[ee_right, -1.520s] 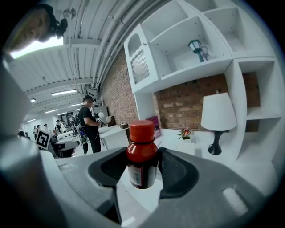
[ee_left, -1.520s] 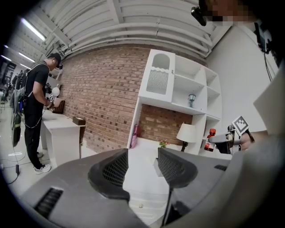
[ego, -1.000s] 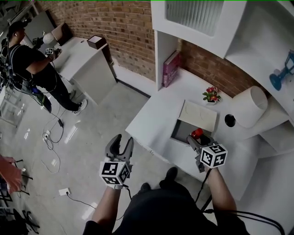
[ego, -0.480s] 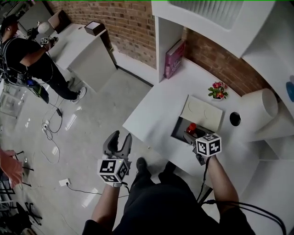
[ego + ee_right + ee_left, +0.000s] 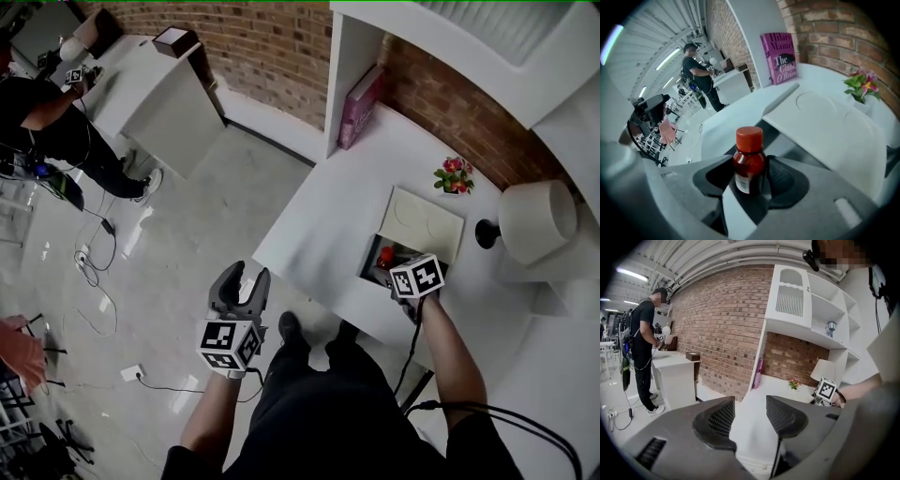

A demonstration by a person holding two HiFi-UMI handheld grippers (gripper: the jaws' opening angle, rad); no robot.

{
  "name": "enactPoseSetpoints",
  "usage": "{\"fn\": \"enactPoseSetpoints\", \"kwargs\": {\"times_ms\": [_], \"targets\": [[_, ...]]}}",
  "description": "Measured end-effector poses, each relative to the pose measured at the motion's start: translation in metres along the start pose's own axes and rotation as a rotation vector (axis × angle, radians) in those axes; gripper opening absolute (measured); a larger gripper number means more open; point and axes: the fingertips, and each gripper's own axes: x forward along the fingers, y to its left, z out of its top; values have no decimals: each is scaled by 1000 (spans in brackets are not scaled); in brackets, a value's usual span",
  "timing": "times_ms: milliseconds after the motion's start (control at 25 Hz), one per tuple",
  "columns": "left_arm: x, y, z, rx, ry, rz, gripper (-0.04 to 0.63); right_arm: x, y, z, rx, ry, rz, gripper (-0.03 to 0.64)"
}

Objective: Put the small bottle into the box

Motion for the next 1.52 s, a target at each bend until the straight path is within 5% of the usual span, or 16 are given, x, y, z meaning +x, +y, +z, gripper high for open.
{"fn": "enactPoseSetpoints", "kwargs": {"times_ms": [480, 760, 1160, 1520], "targets": [[6, 15, -14, -5, 48, -8, 207, 28, -5, 3, 64, 91, -9, 221], [12, 16, -24, 0, 74, -22, 206, 31, -11, -9, -16, 139, -85, 213], [15, 5, -15, 16, 64, -51, 206, -1, -7, 17, 80, -40, -60, 221], [16, -19, 28, 78, -23, -95, 206, -101, 35, 100, -34, -509, -50, 157]]}}
